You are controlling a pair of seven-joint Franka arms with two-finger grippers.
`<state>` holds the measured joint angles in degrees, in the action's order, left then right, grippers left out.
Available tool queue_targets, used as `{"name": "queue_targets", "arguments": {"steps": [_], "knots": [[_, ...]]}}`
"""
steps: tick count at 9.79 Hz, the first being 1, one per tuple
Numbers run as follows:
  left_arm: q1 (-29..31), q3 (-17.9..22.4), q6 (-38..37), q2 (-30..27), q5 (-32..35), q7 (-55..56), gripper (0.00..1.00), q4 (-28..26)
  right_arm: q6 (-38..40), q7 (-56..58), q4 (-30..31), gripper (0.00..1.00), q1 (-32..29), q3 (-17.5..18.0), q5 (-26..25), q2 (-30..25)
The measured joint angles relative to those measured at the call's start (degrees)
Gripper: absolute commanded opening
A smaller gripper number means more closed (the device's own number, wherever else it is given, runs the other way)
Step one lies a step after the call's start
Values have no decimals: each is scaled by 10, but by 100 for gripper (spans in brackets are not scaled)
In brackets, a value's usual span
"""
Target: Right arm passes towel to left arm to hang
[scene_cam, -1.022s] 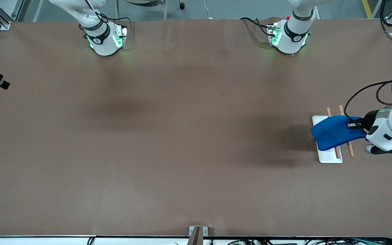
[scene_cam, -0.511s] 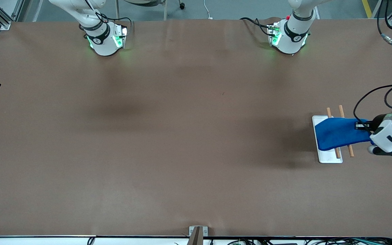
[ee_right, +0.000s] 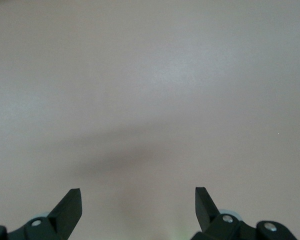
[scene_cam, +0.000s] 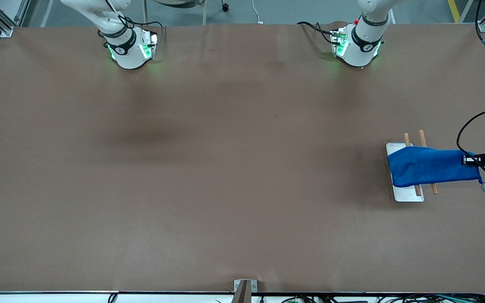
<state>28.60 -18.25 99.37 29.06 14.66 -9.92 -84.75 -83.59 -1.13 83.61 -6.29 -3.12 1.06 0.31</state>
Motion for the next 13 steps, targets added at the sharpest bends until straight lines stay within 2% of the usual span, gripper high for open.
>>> {"name": "queue_targets", "arguments": {"steps": [1, 2, 3, 4, 7, 9, 11, 13], "knots": [[7, 0, 11, 11, 0, -3, 4, 0, 2, 0, 0, 100, 0, 0, 0, 0], [14, 0, 25, 21, 0, -8, 17, 0, 6, 0, 0, 100, 0, 0, 0, 0], [22, 0, 33, 29, 0, -15, 82, 0, 9, 0, 0, 100, 0, 0, 0, 0], [28, 0, 39, 35, 0, -19, 100, 0, 10, -3, 0, 100, 0, 0, 0, 1], [30, -2, 47, 38, 3, -24, 100, 8, 11, -26, 0, 100, 0, 0, 0, 1], [30, -9, 47, 30, 3, -24, 100, 35, 11, -36, 0, 100, 0, 0, 0, 1], [29, -40, 27, -11, -26, -3, 100, 58, 12, -36, 0, 100, 1, 0, 0, 1], [25, -87, -17, -80, -45, 78, 100, 64, 12, -36, 0, 100, 1, 0, 0, 2]]}}
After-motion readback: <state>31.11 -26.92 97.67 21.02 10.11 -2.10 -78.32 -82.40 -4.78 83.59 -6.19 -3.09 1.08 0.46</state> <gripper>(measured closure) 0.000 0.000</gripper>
